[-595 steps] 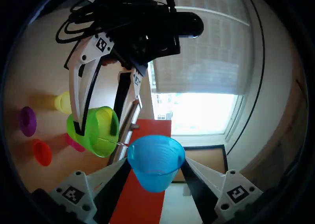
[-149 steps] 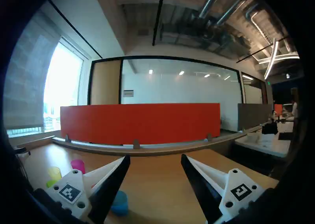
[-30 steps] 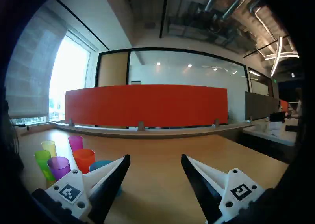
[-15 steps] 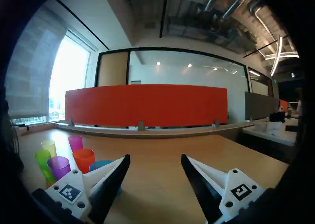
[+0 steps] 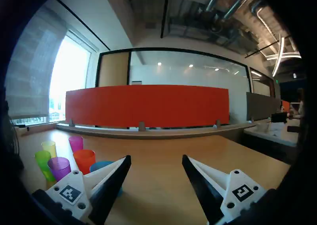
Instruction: Pour water
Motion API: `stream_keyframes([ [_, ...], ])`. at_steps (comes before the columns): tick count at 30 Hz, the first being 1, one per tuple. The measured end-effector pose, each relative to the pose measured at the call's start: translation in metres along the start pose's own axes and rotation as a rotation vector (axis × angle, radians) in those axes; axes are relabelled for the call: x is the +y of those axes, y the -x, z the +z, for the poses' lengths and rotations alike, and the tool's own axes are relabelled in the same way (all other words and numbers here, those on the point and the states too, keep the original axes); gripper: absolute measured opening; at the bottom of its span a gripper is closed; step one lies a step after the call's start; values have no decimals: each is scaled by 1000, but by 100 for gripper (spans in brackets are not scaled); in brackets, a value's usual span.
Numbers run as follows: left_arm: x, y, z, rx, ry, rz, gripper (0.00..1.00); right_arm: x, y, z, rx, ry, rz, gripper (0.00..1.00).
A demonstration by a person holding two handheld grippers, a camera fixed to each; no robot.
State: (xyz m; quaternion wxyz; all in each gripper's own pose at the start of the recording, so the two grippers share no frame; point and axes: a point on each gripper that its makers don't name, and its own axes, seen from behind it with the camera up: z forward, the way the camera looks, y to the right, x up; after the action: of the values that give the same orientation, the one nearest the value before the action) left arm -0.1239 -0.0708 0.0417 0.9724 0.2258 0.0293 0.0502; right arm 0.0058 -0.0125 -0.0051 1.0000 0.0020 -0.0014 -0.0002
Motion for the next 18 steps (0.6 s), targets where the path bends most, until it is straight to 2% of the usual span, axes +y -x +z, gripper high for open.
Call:
stream_keyframes([
  [18,0,0,-3,0,-1,0,94,1,0,0,0,0,0,100],
])
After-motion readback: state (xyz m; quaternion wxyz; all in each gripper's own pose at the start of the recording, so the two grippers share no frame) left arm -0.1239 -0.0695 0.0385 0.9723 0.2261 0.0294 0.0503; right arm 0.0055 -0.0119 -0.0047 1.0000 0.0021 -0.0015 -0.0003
